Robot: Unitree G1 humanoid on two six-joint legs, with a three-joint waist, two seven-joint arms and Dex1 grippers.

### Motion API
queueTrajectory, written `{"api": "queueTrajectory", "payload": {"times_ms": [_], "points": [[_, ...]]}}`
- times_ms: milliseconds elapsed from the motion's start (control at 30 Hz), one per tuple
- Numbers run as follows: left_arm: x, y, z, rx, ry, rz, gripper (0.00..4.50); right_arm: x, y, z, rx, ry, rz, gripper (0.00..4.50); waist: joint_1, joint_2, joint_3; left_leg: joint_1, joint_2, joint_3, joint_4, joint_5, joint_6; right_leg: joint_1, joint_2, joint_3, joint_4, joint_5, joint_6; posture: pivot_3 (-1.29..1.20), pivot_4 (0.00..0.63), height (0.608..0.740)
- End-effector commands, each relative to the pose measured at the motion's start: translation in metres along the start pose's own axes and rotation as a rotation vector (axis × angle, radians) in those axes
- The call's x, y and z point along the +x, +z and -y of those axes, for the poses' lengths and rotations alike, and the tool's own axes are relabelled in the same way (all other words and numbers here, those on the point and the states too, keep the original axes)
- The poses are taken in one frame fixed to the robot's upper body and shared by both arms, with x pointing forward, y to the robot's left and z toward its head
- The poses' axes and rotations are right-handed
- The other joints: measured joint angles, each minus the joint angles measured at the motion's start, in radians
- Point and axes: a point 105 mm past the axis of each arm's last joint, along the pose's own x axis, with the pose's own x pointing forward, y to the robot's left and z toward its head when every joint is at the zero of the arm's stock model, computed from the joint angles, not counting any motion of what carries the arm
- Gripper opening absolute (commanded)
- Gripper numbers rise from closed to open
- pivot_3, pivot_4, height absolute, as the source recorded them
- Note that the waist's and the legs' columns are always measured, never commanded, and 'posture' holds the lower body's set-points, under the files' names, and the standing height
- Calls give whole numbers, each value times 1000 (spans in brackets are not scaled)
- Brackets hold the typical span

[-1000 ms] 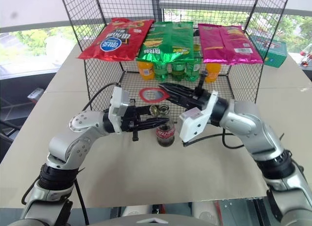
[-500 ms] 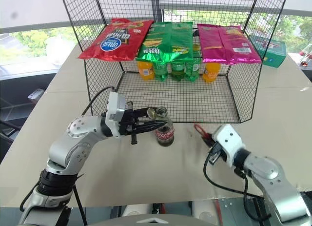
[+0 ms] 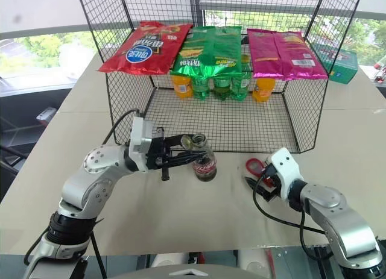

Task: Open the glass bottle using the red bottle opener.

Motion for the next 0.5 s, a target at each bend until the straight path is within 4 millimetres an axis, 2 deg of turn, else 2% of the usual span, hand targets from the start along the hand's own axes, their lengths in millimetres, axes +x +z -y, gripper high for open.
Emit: {"api": "queueTrajectory", "payload": {"times_ms": [33, 233, 300, 367, 400, 467, 500], "points": [[-3, -9, 1, -51, -6, -21, 1220, -4, 25, 5, -87, -27, 101, 4450, 0, 0, 0, 0, 0, 0, 0, 0, 0, 0, 0, 0, 0, 0, 0, 0, 150, 740], [-1, -5, -5, -35, 21, -3, 1220, -2, 44, 0, -120, -3, 187, 4450, 0, 0, 0, 0, 0, 0, 0, 0, 0, 0, 0, 0, 0, 0, -1, 0, 150, 740], [0, -5, -5, -36, 20, -1, 2181, -1, 46, -1, -128, 6, 204, 4500, 0, 0, 0, 0, 0, 0, 0, 0, 0, 0, 0, 0, 0, 1, -1, 0, 150, 740], [1, -5, -4, -36, 18, 1, 2819, -1, 47, -2, -134, 14, 217, 4500, 0, -1, 2, -1, 0, 0, 0, 0, 0, 0, 0, 0, 0, 1, -1, 0, 150, 740], [2, -4, -4, -36, 17, 4, 3484, -1, 49, -4, -141, 23, 231, 4500, 0, -1, 3, -1, 0, -1, 0, 0, 0, 0, 1, 0, 0, 1, -1, 0, 150, 740], [3, -3, -4, -34, 18, 8, 4339, 1, 56, -6, -142, 32, 271, 4500, 0, -1, 4, -1, 0, -1, 0, 0, 0, 0, 1, -1, 0, 1, -1, 0, 150, 740], [3, -3, -5, -32, 20, 8, 4462, 1, 59, -7, -142, 34, 285, 4500, 0, -1, 4, -1, 0, -1, 0, 0, 0, -1, 1, 0, 0, 1, -2, 0, 150, 740]]}}
